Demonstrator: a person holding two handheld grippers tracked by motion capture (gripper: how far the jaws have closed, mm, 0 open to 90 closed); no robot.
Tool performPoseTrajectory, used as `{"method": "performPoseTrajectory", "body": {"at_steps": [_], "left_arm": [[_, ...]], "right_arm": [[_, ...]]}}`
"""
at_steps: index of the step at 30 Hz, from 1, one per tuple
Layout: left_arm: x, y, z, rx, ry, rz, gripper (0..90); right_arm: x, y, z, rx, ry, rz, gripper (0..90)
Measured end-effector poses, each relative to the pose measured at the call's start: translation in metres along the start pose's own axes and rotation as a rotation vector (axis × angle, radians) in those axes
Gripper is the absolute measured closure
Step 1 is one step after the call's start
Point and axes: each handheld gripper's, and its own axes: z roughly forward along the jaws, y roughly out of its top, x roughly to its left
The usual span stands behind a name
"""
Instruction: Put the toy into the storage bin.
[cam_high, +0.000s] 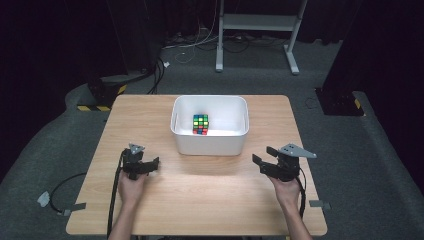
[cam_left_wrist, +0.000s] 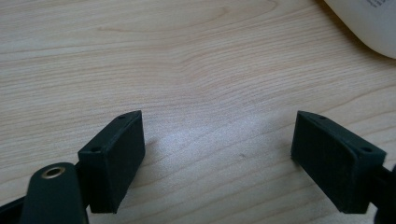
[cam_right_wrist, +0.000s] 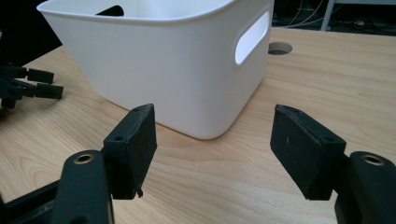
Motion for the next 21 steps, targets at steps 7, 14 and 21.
{"method": "performPoseTrajectory", "body": {"at_steps": [7,14,21], "left_arm": [[0.000,0.000,0.000,0.000,0.001,0.000,17.8],[0.000,0.000,0.000,0.001,0.001,-0.001,17.8],[0.000,0.000,0.000,0.001,0.001,-0.001,17.8]], "right_arm": [[-0.001,-0.007,0.008,0.015,-0.008,0.009,31.6],[-0.006,-0.012,0.015,0.031,-0.018,0.022,31.6],[-0.014,-0.018,0.022,0.051,-0.039,0.046,31.8]]}}
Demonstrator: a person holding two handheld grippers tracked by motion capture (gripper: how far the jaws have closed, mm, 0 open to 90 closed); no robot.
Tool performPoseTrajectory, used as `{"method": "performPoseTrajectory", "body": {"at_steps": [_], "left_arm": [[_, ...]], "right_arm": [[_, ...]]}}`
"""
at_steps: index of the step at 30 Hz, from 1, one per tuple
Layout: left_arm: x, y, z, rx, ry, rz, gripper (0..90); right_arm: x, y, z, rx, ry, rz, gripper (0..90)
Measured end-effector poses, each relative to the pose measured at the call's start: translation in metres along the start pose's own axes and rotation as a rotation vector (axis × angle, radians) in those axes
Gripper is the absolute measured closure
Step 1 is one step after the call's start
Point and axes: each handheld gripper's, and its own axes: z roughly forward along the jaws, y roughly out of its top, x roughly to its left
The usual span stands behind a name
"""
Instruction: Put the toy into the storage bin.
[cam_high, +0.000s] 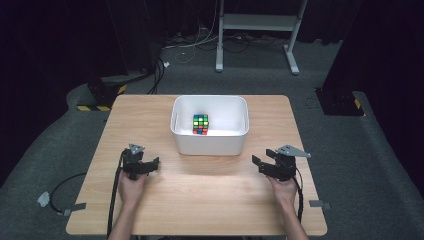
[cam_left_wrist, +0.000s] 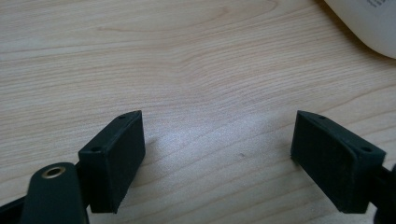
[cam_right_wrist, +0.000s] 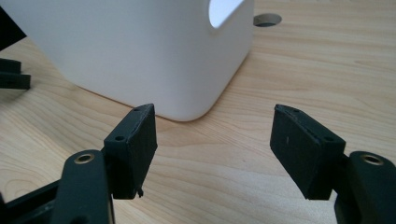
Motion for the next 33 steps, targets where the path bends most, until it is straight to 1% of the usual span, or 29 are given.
{"method": "performPoseTrajectory", "body": {"at_steps": [8,21,25,30,33], "left_arm": [[0.000,0.000,0.000,0.000,0.000,0.000,17.8],[0.000,0.000,0.000,0.000,0.000,0.000,17.8],[0.000,0.000,0.000,0.000,0.000,0.000,17.8],[0.000,0.000,0.000,0.000,0.000,0.000,17.9],[0.000,0.000,0.000,0.000,0.000,0.000,17.8]], "right_arm": [[-0.007,-0.008,0.012,0.041,-0.030,0.018,31.8],[-0.016,-0.015,0.026,0.095,-0.069,0.021,31.8],[-0.017,-0.016,0.029,0.111,-0.087,0.010,31.7],[-0.017,-0.018,0.034,0.141,-0.123,-0.027,31.7],[-0.018,-0.019,0.035,0.154,-0.138,-0.032,31.7]]}}
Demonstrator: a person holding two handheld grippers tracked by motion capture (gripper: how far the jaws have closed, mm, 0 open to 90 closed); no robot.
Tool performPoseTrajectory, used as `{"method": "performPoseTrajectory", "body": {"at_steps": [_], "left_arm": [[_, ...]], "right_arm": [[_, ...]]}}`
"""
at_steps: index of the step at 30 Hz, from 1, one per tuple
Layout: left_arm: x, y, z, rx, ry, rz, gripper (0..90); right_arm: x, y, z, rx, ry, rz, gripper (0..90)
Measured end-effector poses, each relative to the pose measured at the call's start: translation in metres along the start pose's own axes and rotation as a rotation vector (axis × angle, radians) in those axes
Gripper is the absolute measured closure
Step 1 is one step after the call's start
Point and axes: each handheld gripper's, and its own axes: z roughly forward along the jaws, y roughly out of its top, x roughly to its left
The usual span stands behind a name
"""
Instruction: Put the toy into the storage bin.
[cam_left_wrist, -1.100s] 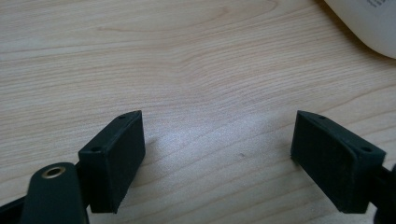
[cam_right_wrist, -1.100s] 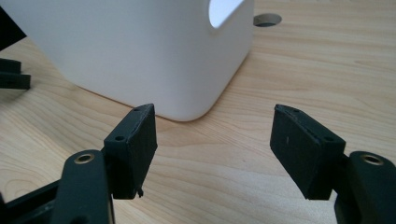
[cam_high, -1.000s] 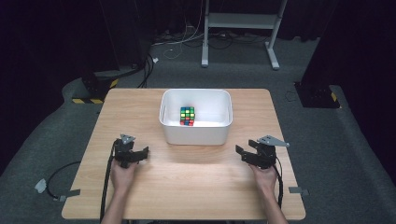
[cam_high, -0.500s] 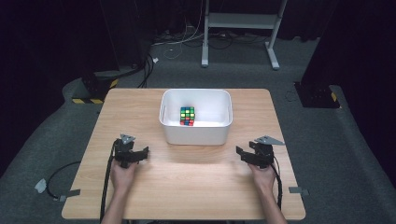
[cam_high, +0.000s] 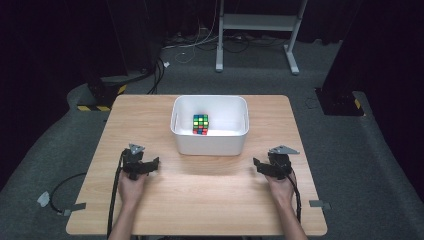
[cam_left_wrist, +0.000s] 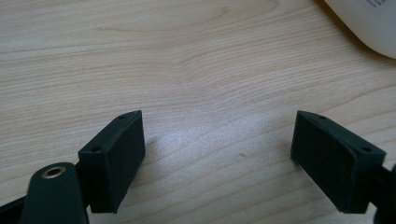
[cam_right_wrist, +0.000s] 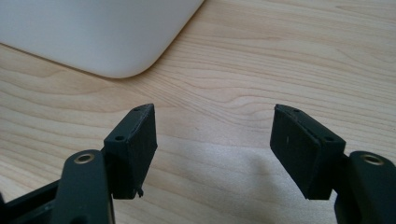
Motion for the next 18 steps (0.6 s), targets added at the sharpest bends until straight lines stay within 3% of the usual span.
{"method": "performPoseTrajectory", "body": {"at_steps": [18], "left_arm": [[0.000,0.000,0.000,-0.001,0.000,0.001,17.8]], "right_arm": [[-0.005,-0.002,0.012,0.055,-0.083,-0.034,31.6]]}}
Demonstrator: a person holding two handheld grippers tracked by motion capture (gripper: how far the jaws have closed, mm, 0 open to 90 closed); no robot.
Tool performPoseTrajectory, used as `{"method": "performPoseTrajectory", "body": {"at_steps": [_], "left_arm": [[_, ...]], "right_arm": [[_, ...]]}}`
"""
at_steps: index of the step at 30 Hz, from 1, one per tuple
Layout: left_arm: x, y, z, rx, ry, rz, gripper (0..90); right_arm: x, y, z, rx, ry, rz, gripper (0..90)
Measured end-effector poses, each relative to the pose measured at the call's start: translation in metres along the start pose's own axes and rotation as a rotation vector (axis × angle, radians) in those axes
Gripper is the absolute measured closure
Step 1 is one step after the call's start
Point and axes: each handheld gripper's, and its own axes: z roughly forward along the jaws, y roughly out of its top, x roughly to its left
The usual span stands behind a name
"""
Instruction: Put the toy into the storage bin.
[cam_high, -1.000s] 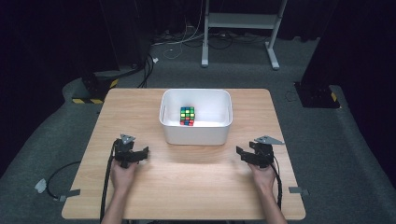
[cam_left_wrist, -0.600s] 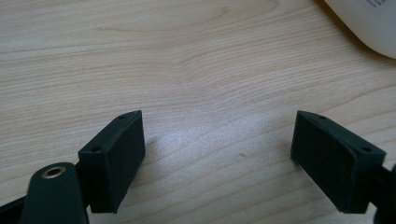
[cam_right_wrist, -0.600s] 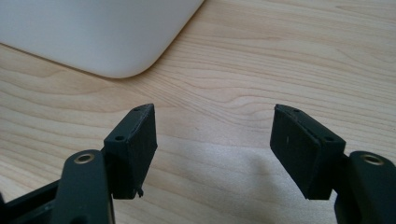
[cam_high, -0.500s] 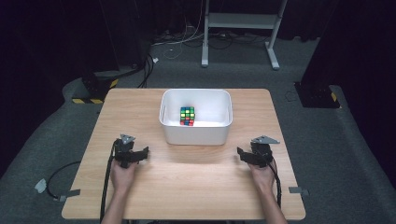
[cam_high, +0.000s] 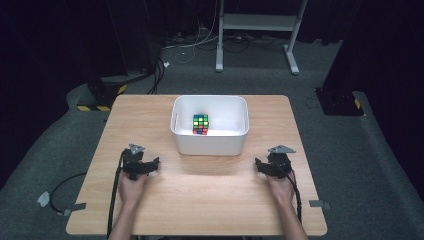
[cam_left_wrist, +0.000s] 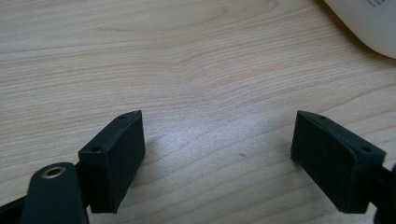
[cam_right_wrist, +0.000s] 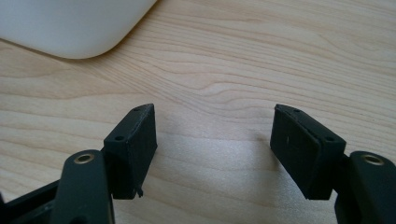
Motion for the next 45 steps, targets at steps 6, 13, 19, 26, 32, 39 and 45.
{"method": "performPoseTrajectory", "body": {"at_steps": [6,13,19,26,32,39,45], "left_arm": [[0.0001,0.0000,0.0000,0.000,0.000,0.000,17.8],[-0.0001,0.0000,0.0001,-0.001,0.000,-0.001,17.8],[0.0000,0.0000,0.0000,-0.001,0.000,0.000,17.9],[0.0001,0.0000,0.0000,0.000,0.000,0.002,17.8],[0.0001,-0.0001,-0.0001,0.000,0.000,0.002,17.8],[0.0001,-0.0001,-0.0001,0.000,-0.001,0.001,17.8],[0.0001,-0.0001,-0.0001,0.000,-0.001,0.001,17.8]], "right_arm": [[-0.0024,0.0003,0.0026,0.007,-0.007,0.008,31.6],[-0.0029,0.0010,0.0037,0.011,-0.017,0.006,29.8],[-0.0031,0.0010,0.0038,0.013,-0.020,0.006,28.9],[-0.0030,0.0010,0.0038,0.013,-0.022,0.009,28.7],[-0.0030,0.0010,0.0038,0.013,-0.022,0.009,28.7],[-0.0030,0.0010,0.0039,0.013,-0.022,0.009,28.7],[-0.0030,0.0010,0.0039,0.013,-0.021,0.010,28.7]]}}
